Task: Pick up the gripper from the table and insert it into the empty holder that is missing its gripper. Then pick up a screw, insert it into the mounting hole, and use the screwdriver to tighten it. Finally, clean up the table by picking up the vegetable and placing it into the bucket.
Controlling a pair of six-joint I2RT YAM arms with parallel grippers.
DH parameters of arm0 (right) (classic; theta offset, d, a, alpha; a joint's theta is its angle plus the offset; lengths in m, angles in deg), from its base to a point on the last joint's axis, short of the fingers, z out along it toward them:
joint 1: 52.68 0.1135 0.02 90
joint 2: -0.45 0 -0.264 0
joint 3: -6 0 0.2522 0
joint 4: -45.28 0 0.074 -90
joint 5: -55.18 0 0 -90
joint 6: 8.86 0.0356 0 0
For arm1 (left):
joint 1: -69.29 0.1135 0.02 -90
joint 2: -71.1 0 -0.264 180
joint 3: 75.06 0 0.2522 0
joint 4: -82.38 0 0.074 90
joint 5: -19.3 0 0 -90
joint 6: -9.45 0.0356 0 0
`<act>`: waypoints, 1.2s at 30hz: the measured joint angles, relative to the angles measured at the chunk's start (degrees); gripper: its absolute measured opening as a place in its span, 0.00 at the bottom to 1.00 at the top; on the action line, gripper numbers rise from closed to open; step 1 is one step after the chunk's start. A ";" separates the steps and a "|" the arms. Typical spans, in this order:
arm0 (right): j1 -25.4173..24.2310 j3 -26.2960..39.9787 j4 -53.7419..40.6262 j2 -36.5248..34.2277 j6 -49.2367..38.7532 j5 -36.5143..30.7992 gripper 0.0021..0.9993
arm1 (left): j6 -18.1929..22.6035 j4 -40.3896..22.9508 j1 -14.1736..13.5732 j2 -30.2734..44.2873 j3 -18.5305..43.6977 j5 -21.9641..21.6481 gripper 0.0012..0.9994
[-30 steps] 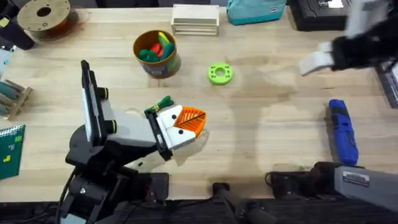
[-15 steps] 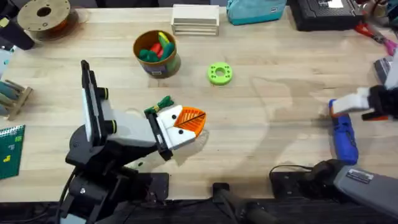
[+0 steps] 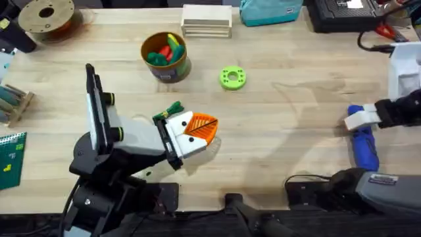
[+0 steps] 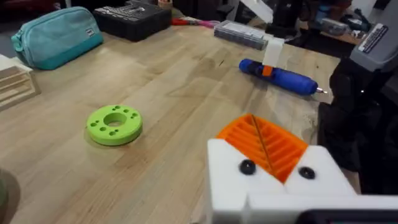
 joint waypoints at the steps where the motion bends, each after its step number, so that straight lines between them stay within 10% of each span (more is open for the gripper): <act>1: 0.00 -0.05 0.52 -0.61 -0.11 -0.74 0.99 | 0.00 0.00 0.00 -0.01 0.00 0.00 0.00; 31: -0.20 -2.27 6.85 -5.01 -0.18 1.68 0.75 | 0.00 0.00 0.00 -0.01 0.00 0.00 0.00; 36: -0.33 -2.33 7.82 -4.93 0.06 1.48 0.45 | 0.00 0.00 0.00 0.00 0.00 0.00 0.00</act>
